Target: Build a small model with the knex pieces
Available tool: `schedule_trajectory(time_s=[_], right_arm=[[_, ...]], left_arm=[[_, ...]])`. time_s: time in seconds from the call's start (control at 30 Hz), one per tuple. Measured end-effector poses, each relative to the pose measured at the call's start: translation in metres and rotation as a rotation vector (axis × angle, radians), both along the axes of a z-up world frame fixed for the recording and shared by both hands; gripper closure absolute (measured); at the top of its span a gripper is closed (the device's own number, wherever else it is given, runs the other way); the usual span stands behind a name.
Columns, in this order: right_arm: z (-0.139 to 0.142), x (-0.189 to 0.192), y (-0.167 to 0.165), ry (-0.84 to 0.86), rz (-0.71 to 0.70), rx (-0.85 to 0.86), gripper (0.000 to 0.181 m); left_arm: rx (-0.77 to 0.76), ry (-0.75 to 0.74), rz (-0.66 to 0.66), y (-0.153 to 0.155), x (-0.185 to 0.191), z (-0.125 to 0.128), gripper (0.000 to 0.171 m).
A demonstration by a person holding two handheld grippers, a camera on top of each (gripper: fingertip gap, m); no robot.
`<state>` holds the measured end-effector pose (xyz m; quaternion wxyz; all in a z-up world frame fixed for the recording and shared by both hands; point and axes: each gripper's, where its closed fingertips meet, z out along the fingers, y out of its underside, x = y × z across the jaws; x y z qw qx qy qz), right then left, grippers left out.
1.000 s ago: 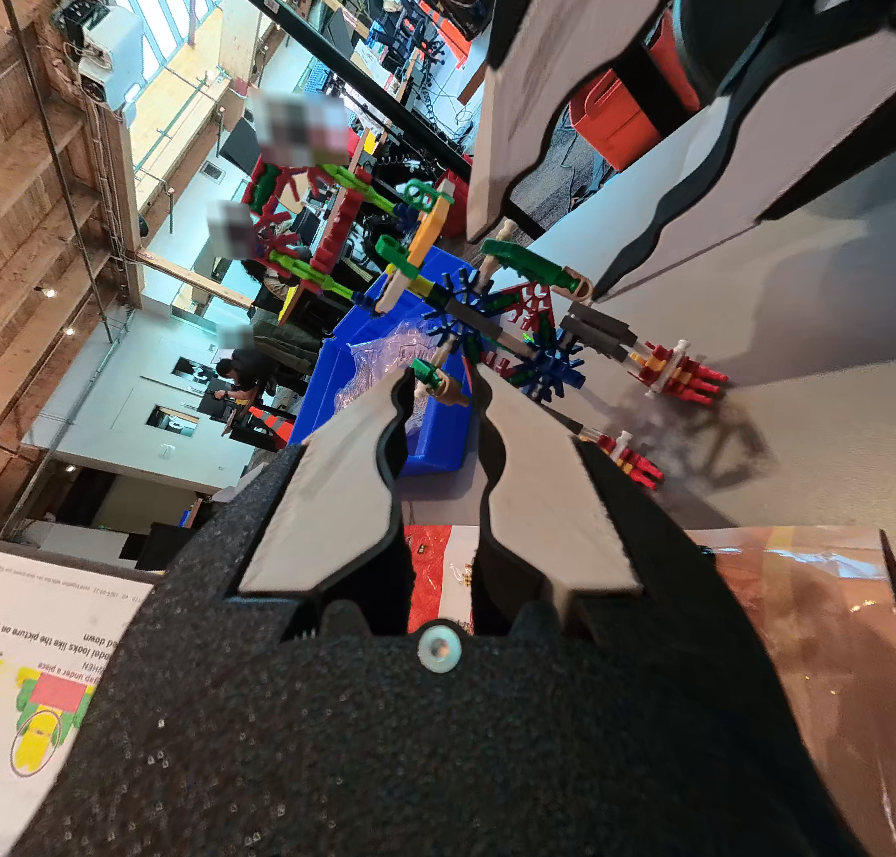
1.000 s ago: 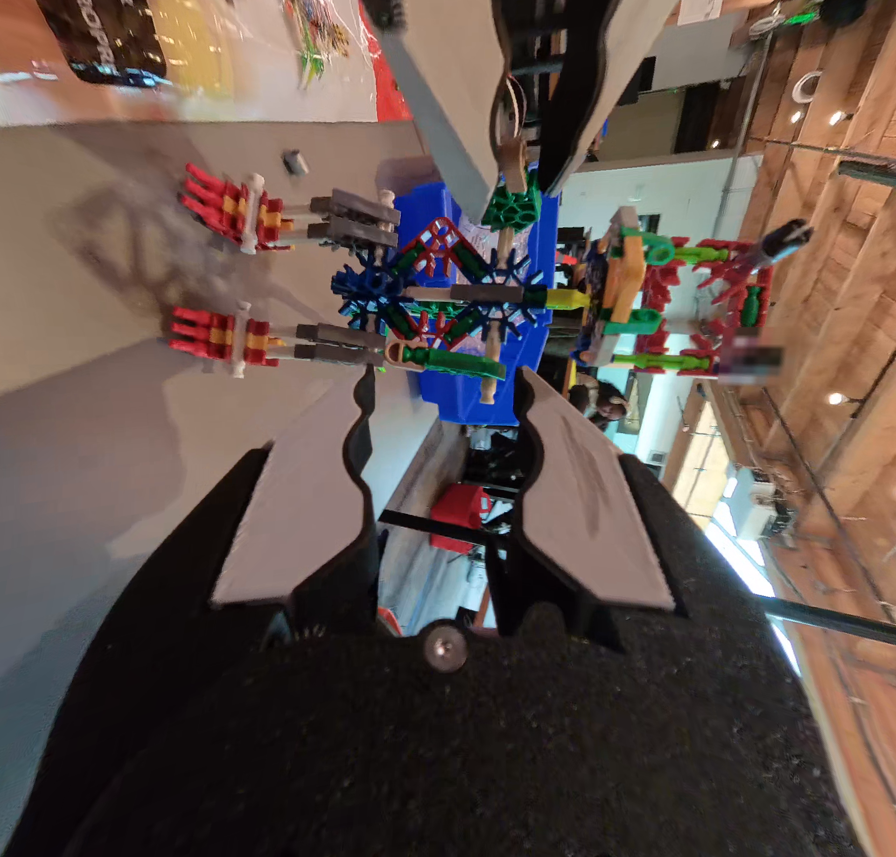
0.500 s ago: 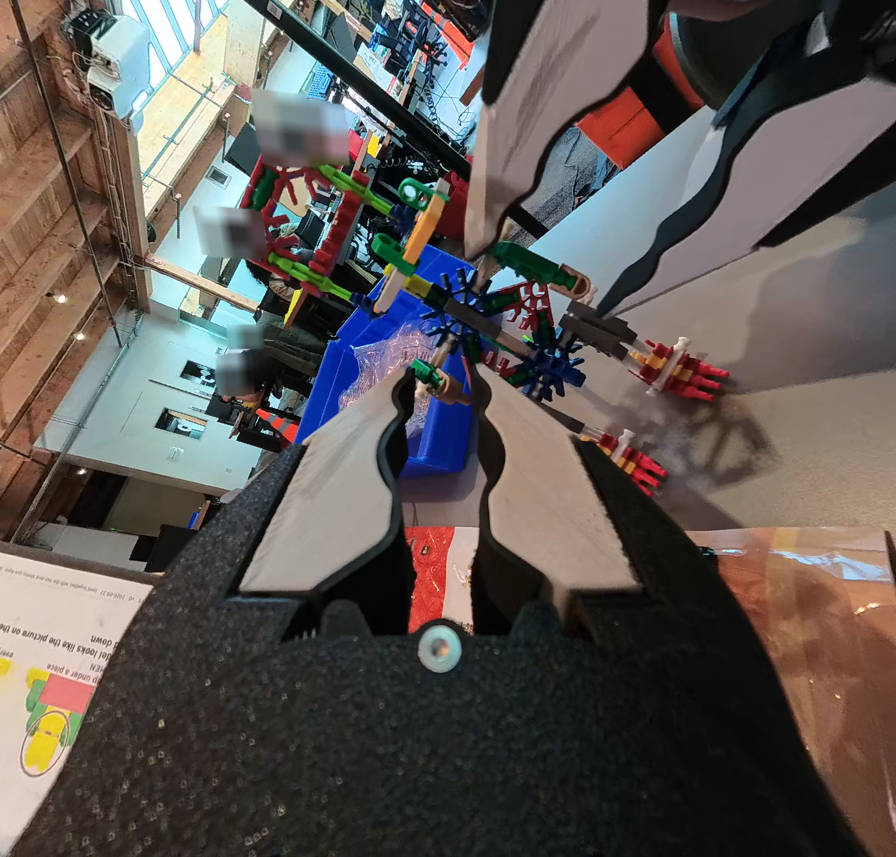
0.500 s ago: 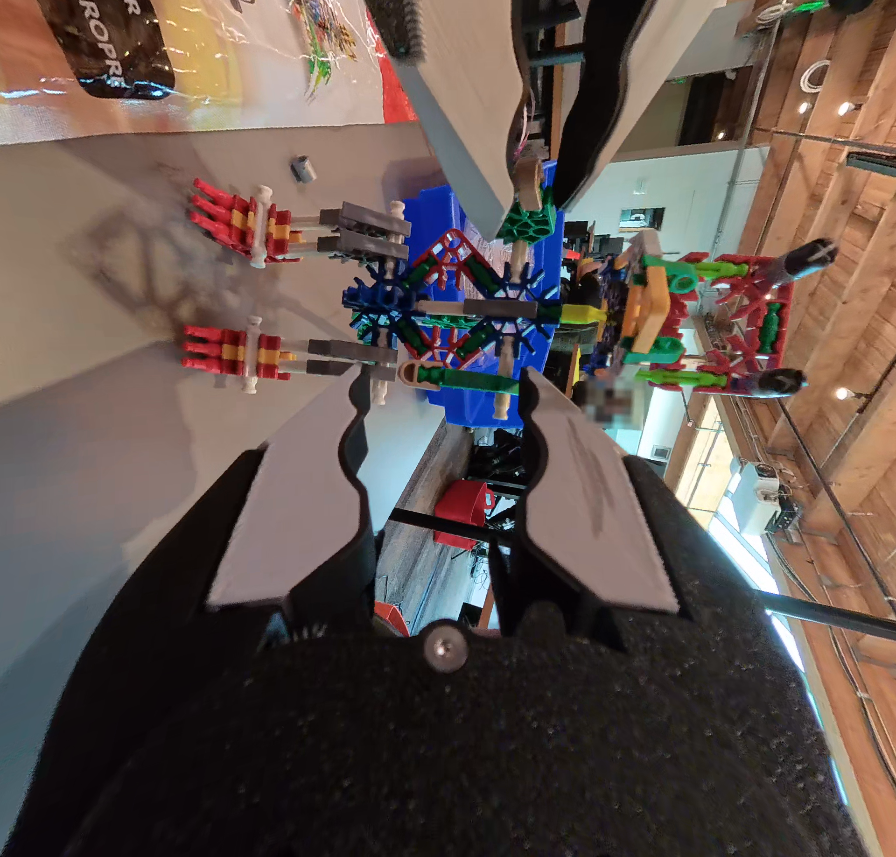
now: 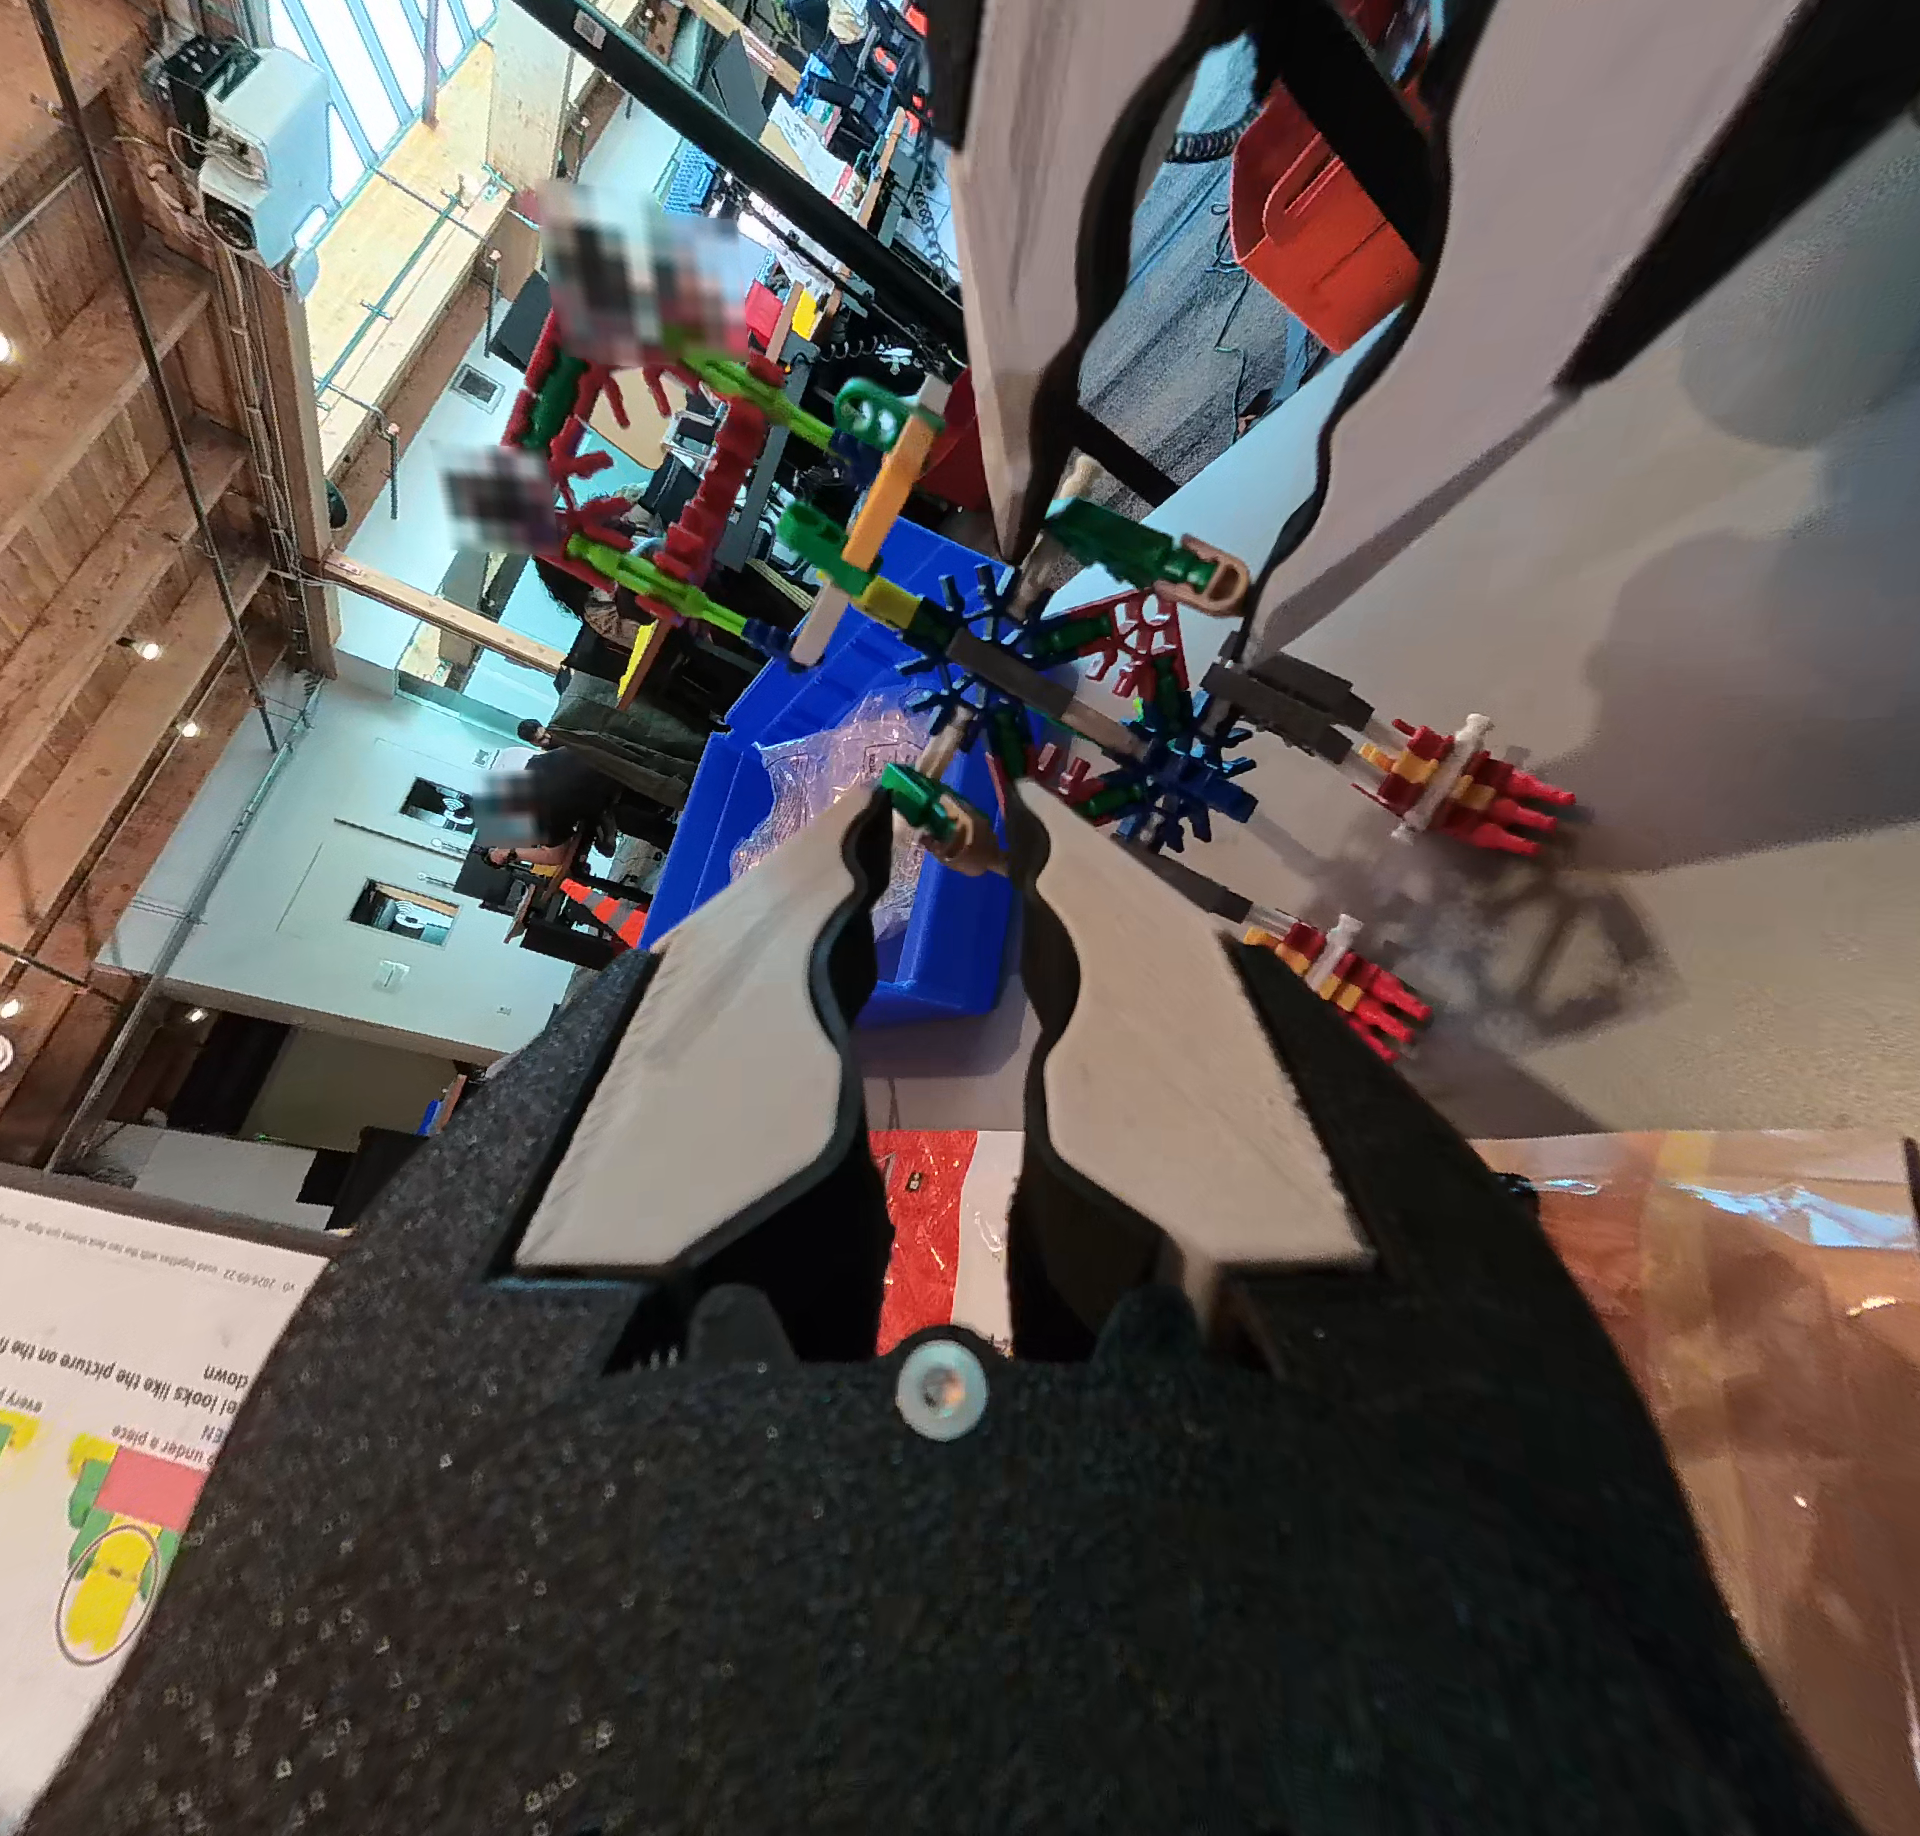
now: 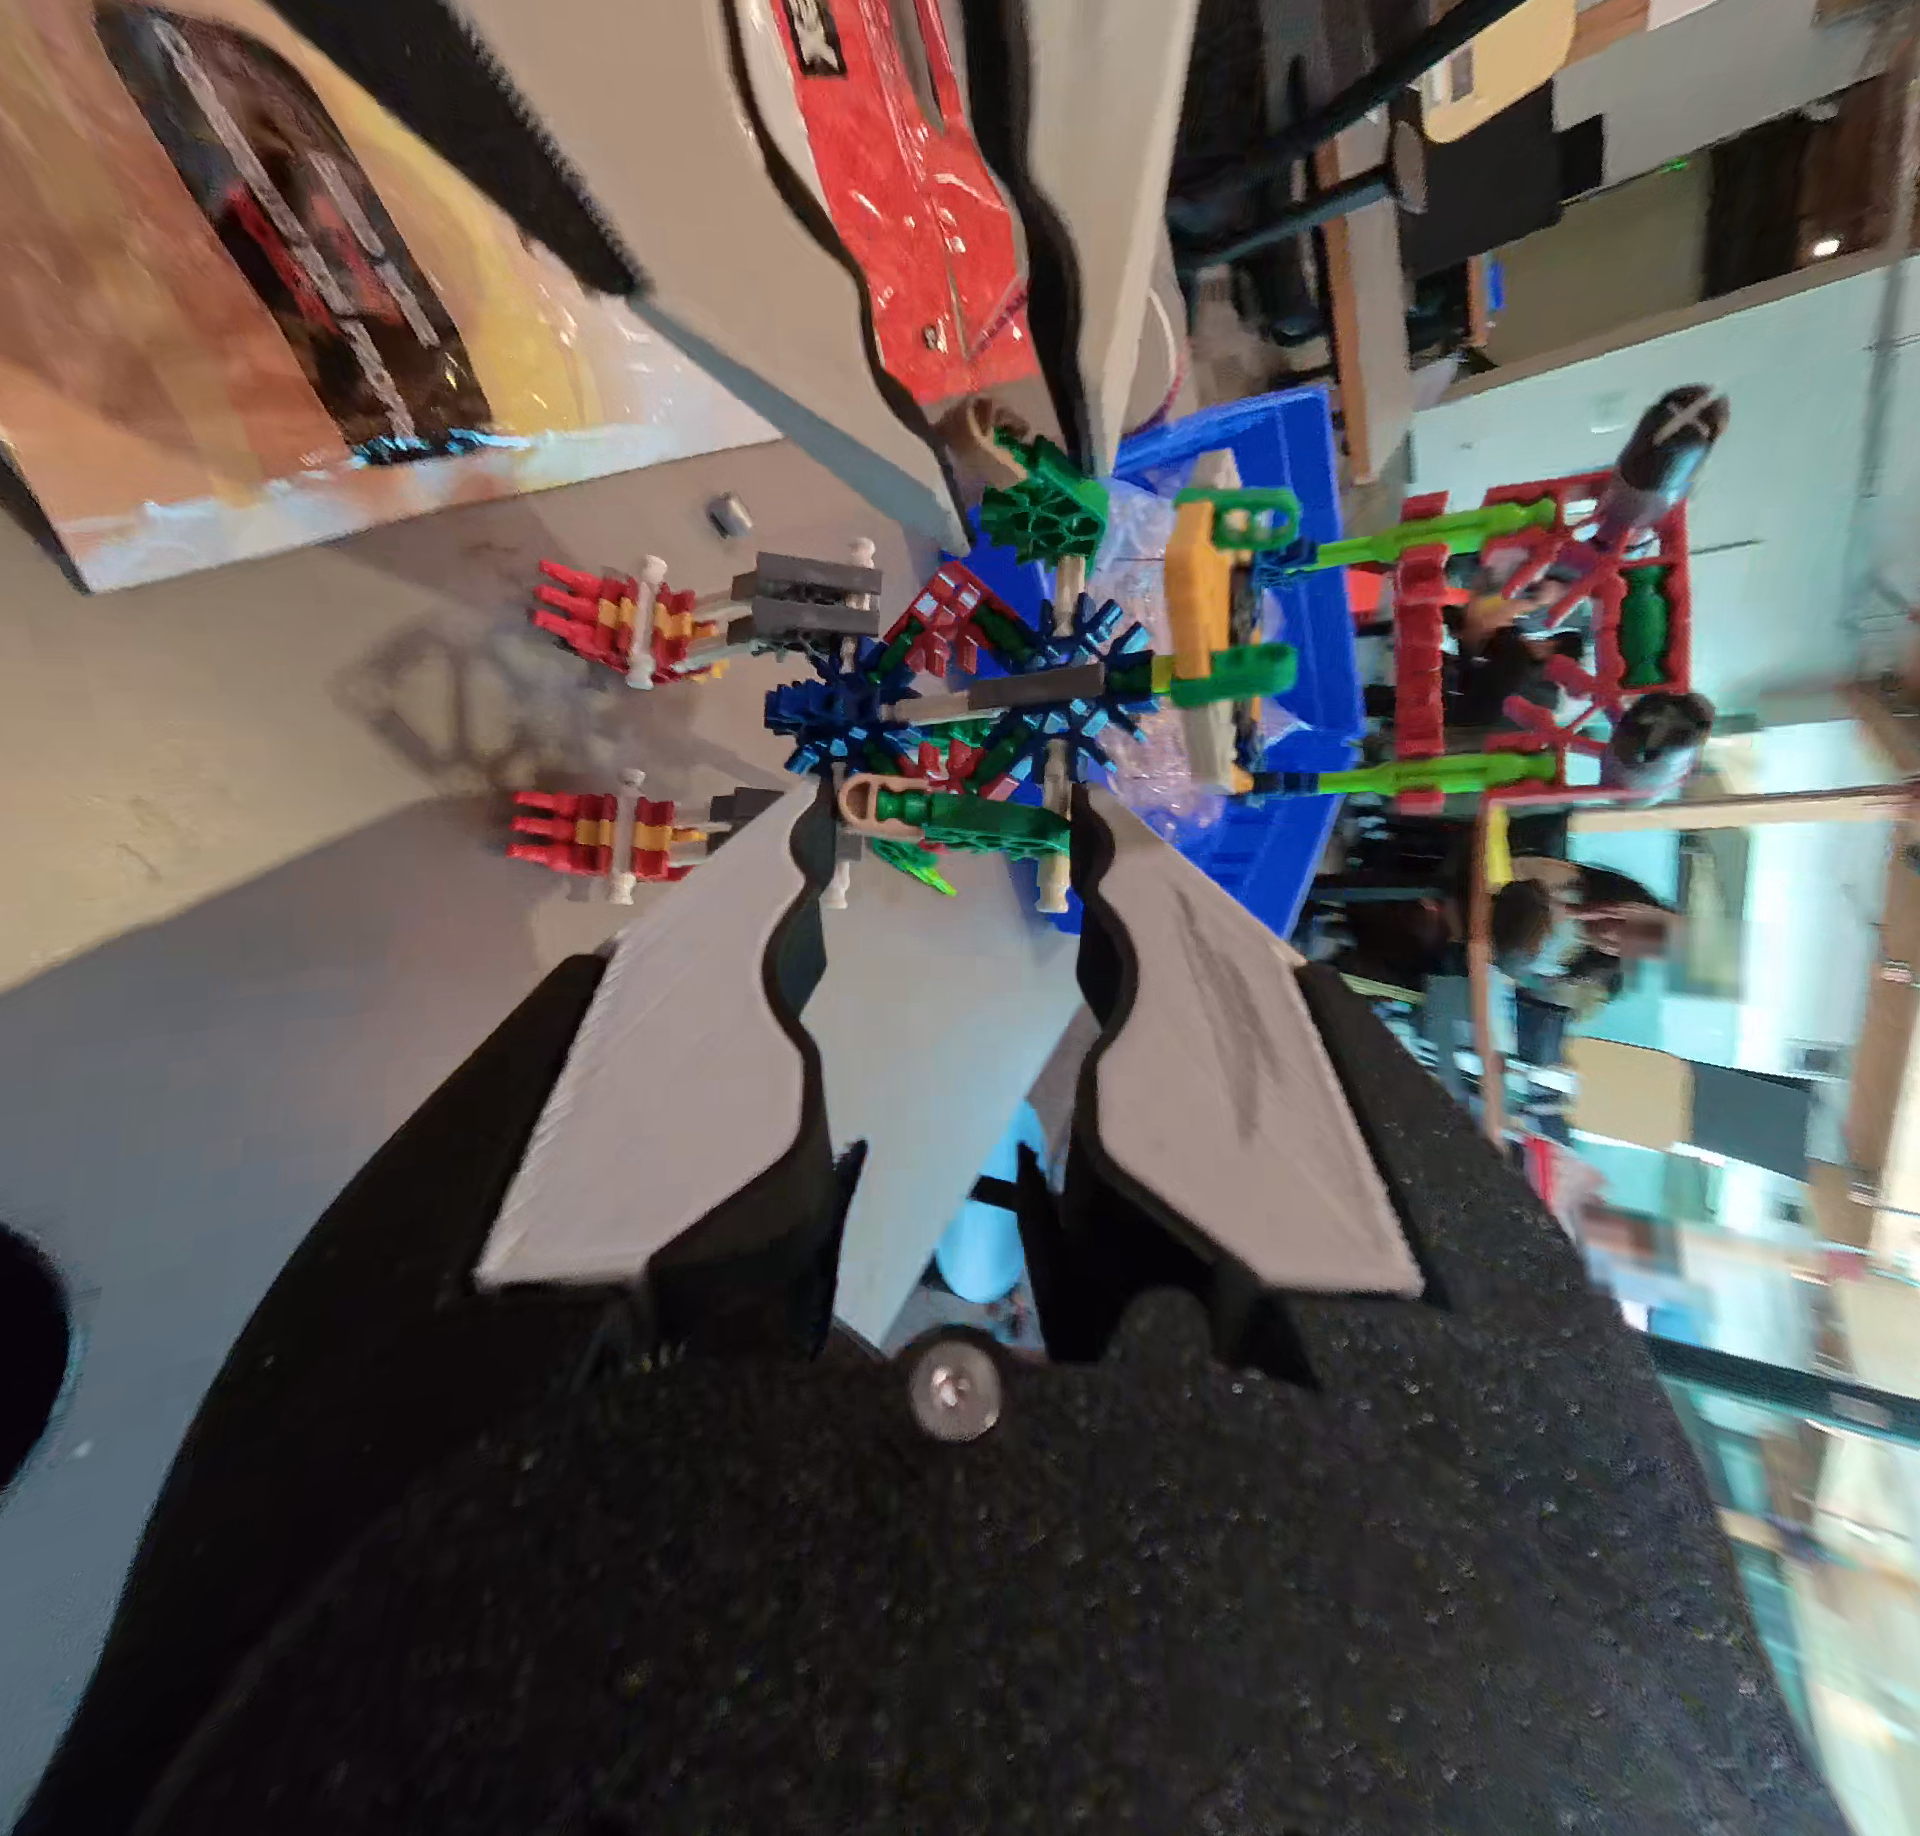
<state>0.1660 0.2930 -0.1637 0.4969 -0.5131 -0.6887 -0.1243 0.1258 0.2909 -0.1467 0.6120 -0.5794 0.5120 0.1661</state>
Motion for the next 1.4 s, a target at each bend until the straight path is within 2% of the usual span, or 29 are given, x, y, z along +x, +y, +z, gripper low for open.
schedule_trajectory(time_s=[0.53, 0.77, 0.93, 1.27, 1.4], right_arm=[[0.013, 0.002, -0.010, 0.267, 0.115, -0.746, 0.138], [0.013, 0.006, -0.012, 0.228, 0.182, -0.785, 0.138], [0.013, 0.009, -0.017, 0.164, 0.265, -0.775, 0.138], [0.013, 0.013, -0.018, 0.131, 0.304, -0.788, 0.138], [0.013, 0.015, -0.019, 0.125, 0.315, -0.786, 0.138]], left_arm=[[0.005, 0.012, -0.006, 0.001, 0.003, -0.001, 0.153], [-0.027, 0.009, -0.071, -0.005, 0.006, -0.003, 0.146], [-0.075, 0.003, -0.103, -0.008, 0.007, -0.004, 0.127], [-0.187, 0.065, -0.169, -0.011, 0.014, -0.010, 0.133], [-0.288, 0.047, -0.190, -0.013, 0.015, -0.007, 0.134]])
